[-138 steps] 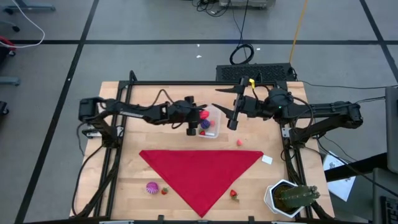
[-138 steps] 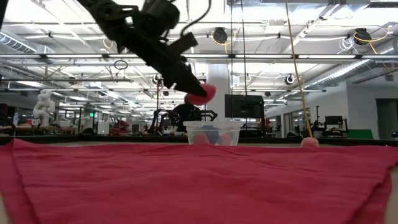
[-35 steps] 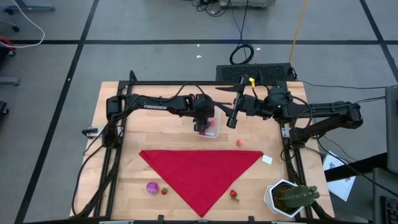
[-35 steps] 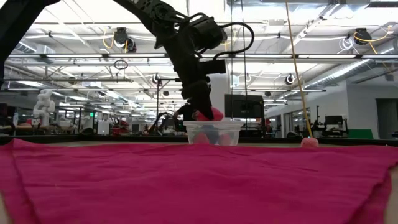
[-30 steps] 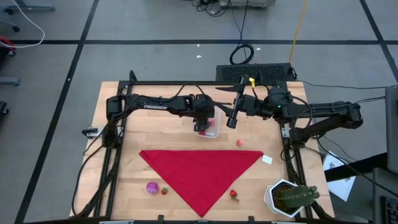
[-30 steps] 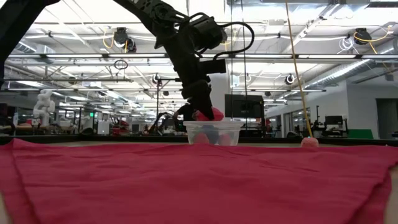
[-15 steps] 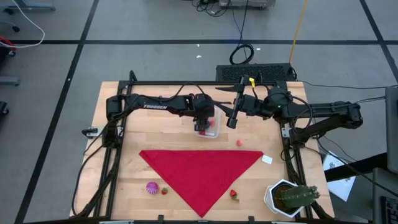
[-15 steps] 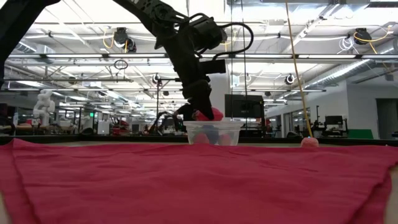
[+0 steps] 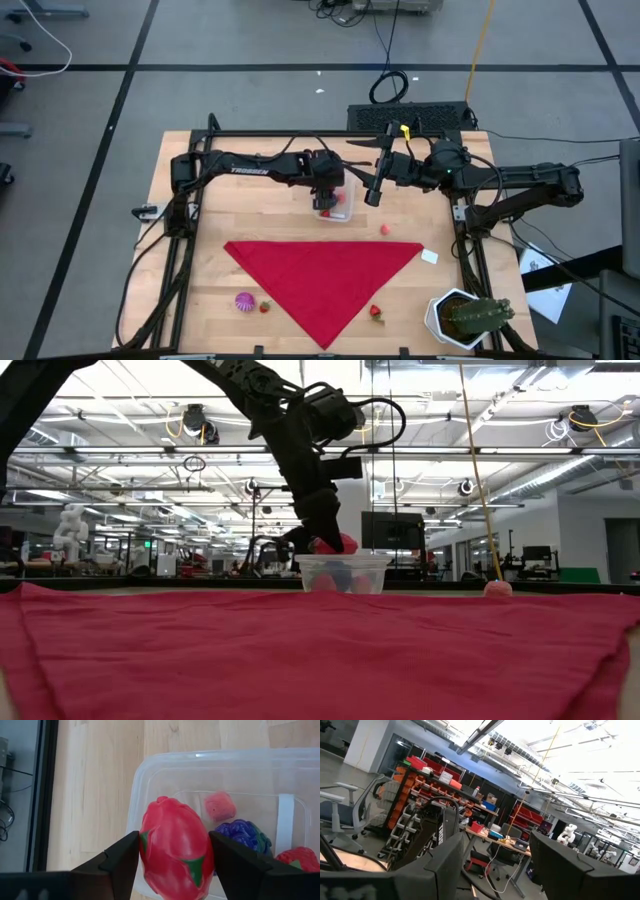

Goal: Pick and placing Produce into tupperware
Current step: Put the red and green dragon fruit into the transparent bin, then put the purple onion into the transparent bin

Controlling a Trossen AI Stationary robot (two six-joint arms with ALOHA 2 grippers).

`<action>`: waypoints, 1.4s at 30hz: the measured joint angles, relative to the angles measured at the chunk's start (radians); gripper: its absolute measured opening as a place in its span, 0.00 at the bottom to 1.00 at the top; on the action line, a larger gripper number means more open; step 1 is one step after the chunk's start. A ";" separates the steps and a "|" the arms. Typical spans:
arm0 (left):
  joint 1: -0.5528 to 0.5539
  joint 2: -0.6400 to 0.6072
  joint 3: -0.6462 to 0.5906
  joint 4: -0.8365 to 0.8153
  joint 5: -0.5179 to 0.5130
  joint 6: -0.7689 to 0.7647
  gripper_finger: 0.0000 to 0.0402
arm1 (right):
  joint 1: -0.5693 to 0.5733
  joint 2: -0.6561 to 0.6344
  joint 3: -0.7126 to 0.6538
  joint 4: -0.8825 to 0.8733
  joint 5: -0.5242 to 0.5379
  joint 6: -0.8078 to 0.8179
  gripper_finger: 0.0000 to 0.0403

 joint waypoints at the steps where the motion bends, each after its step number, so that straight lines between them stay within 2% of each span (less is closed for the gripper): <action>1: 0.000 0.000 0.000 0.000 -0.001 -0.003 0.60 | 0.000 0.000 0.000 0.000 0.000 0.000 0.55; 11: 0.002 0.000 0.000 0.000 -0.003 0.011 0.80 | 0.000 0.000 0.000 0.000 -0.001 0.000 0.55; 16: -0.010 -0.002 0.000 0.000 -0.011 0.065 0.85 | 0.000 0.000 0.000 0.000 -0.001 0.000 0.55; 18: -0.018 -0.014 -0.001 -0.003 -0.054 0.094 0.86 | 0.000 0.000 0.000 0.000 -0.001 0.000 0.55; 22: -0.040 -0.092 -0.001 -0.033 -0.210 0.122 0.85 | 0.000 0.000 0.000 0.000 -0.001 0.003 0.55; 24: -0.046 -0.159 -0.001 -0.115 -0.235 0.102 0.86 | 0.000 0.000 0.000 -0.011 -0.001 0.014 0.55; 26: -0.045 -0.241 -0.001 -0.208 -0.209 0.046 0.86 | 0.000 0.000 0.000 -0.025 -0.001 0.029 0.55; 28: -0.044 -0.326 -0.001 -0.338 -0.138 -0.038 0.86 | 0.000 0.000 0.000 -0.037 -0.001 0.035 0.55; 33: -0.086 -0.501 -0.043 -0.600 0.012 -0.329 0.86 | 0.000 0.000 0.000 -0.052 -0.002 0.072 0.55; 37: -0.177 -0.614 -0.172 -0.687 0.045 -0.604 0.85 | 0.000 0.000 0.000 -0.061 -0.003 0.101 0.55; 42: -0.346 -0.725 -0.369 -0.657 0.132 -0.847 0.85 | 0.000 0.000 0.000 -0.060 -0.003 0.101 0.55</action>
